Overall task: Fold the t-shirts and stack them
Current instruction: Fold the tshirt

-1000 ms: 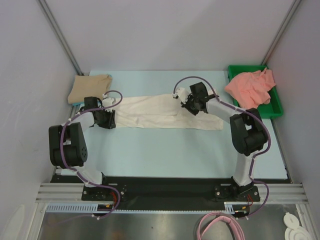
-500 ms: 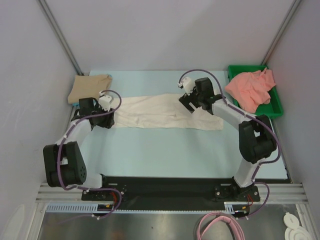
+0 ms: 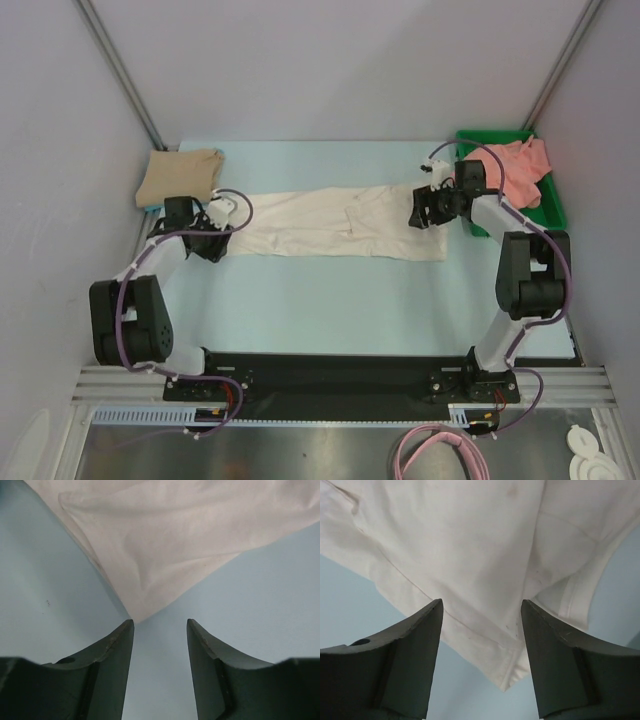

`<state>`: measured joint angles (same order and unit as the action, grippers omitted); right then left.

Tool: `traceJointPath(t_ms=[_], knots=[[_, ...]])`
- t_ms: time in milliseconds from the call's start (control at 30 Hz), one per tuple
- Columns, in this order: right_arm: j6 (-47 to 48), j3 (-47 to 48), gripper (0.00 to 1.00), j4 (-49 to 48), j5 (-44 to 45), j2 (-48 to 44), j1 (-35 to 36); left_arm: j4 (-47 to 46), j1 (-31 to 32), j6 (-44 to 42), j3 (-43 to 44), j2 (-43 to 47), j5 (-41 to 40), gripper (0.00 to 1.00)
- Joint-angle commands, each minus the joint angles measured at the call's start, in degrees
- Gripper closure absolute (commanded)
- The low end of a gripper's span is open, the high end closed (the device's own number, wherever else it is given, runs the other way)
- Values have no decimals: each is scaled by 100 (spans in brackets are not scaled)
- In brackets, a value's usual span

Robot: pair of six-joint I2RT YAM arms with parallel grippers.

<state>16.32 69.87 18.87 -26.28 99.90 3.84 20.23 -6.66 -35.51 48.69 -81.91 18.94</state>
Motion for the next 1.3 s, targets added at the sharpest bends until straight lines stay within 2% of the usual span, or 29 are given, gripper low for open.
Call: traceJointPath(t_ms=[0, 167, 300, 333, 500, 667, 700, 767, 800, 900, 1067, 1267], knots=[[-234, 326, 32, 538, -509, 197, -304, -237, -37, 87, 290, -351, -391, 48], [20, 221, 31, 591, -255, 206, -507, -502, -239, 500, 519, -914, -400, 54], [91, 343, 29, 810, -237, 442, -594, -310, -275, 641, 773, -1371, -329, 59], [82, 387, 29, 933, -246, 495, -612, -274, -275, 659, 809, -1520, -338, 62], [91, 449, 30, 969, -149, 724, -630, -300, -284, 624, 800, -1635, -408, 68], [144, 633, 35, 1145, -18, 1066, -630, -283, -284, 545, 756, -1662, -558, 78], [161, 651, 41, 1145, 44, 1102, -630, -274, -284, 527, 756, -1670, -575, 81], [214, 756, 57, 1250, 62, 1259, -630, -247, -284, 501, 721, -1670, -602, 97], [249, 800, 72, 1294, 114, 1295, -630, -247, -284, 492, 695, -1662, -628, 100], [267, 818, 88, 1312, 220, 1322, -638, -291, -284, 466, 581, -1627, -698, 100], [232, 818, 100, 1259, 299, 1269, -638, -283, -284, 457, 405, -1539, -804, 99], [232, 976, 100, 1206, 563, 1392, -630, -274, -292, 448, -183, -933, -901, 100]])
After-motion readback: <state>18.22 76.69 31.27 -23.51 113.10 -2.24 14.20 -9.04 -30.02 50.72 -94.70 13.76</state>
